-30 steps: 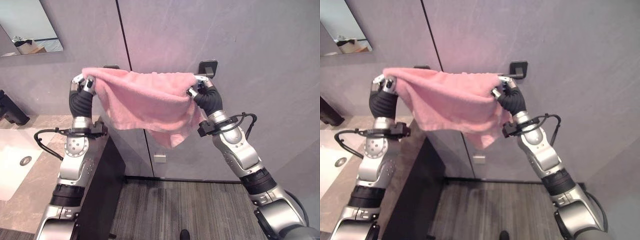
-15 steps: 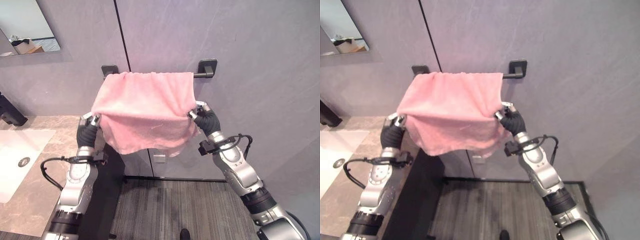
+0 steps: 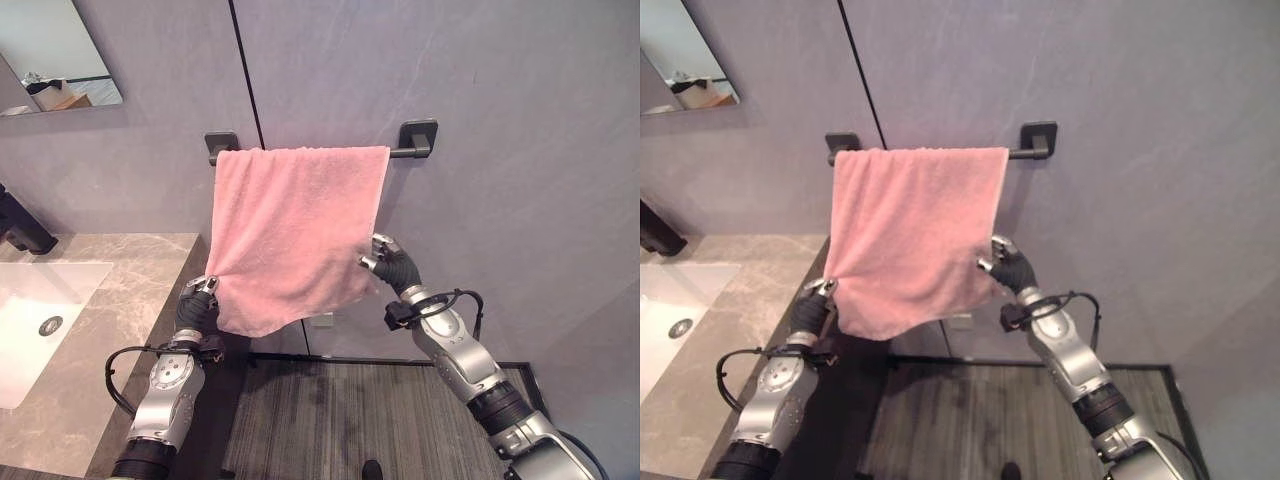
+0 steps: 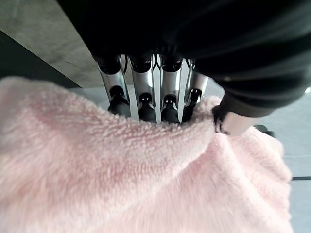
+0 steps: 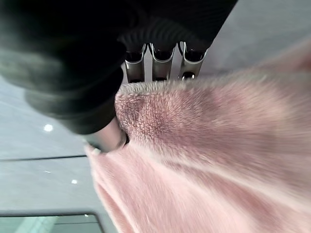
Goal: Put brush and paste in cup on sink, flatten towel.
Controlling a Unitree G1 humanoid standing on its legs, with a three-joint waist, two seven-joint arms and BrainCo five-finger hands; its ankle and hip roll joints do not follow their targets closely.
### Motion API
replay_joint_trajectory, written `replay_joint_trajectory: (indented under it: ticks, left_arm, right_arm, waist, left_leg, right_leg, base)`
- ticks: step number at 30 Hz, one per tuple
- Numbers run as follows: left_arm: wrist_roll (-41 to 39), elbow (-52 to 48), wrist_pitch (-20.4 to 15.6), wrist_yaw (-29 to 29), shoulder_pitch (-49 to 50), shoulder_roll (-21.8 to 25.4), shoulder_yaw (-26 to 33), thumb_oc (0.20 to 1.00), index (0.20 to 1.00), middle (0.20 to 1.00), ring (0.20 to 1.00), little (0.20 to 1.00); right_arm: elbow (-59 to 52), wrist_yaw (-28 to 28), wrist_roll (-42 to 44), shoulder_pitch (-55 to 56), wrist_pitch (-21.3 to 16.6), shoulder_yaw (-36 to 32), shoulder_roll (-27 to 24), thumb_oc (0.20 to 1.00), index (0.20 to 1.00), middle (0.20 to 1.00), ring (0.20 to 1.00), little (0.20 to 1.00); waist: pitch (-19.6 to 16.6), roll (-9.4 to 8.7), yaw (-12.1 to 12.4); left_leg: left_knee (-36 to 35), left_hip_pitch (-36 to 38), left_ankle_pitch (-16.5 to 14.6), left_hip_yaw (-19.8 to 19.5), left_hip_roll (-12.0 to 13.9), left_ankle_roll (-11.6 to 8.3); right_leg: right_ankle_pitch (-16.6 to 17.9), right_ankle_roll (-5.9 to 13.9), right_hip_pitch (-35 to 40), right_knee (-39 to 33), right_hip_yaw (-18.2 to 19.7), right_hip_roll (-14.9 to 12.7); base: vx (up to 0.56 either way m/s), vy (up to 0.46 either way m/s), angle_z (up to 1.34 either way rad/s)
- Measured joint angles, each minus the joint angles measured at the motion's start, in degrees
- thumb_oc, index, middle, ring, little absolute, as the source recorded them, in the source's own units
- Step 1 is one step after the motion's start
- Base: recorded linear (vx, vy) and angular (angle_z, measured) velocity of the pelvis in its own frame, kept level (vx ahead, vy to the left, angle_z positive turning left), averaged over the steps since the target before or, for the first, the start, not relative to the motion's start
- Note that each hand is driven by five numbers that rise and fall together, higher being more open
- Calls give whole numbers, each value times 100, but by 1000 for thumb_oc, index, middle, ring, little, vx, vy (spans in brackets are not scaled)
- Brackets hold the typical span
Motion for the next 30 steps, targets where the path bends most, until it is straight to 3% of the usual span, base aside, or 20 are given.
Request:
replay_joint_trajectory:
  ticks: [3,4,5,26,30]
  left_arm:
    - [153,145,6,4,2,-1,0,206,206,206,206,206]
    - [168,199,9,5,3,0,-1,642,642,642,642,642]
    - [201,223,11,7,3,0,0,1000,1000,1000,1000,1000]
    - [842,1460,297,102,211,-242,-44,1000,1000,1000,1000,1000]
    - [887,2199,316,99,185,-332,-204,1000,1000,1000,1000,1000]
  right_arm:
    - [31,43,-8,76,92,17,2,1000,1000,1000,1000,1000]
    - [36,42,-15,98,94,15,0,1000,1000,1000,1000,1000]
    - [59,42,-39,108,94,15,-2,1000,1000,1000,1000,1000]
    - [542,16,-817,654,207,-52,-178,1000,1000,1000,1000,1000]
    - [1072,-91,-1272,802,185,-116,-253,1000,1000,1000,1000,1000]
  waist:
    - [-4,16,-5]
    - [1,25,-10]
    - [2,27,-11]
    - [-4,135,-31]
    - [-16,152,-65]
  left_leg:
    - [0,1,0,0,2,0]
    - [0,-1,0,2,2,0]
    - [0,-3,0,4,3,0]
    - [0,-85,-4,13,4,6]
    - [0,-95,-9,15,4,12]
  right_leg:
    - [-4,-1,0,-2,0,4]
    - [-4,-1,-4,-2,1,4]
    - [-4,-1,-6,-2,1,4]
    - [-12,5,-96,-3,6,6]
    - [-13,7,-107,-4,12,5]
  base:
    - [0,0,0]
    - [0,0,0]
    - [0,0,0]
    - [0,0,0]
    - [0,0,0]
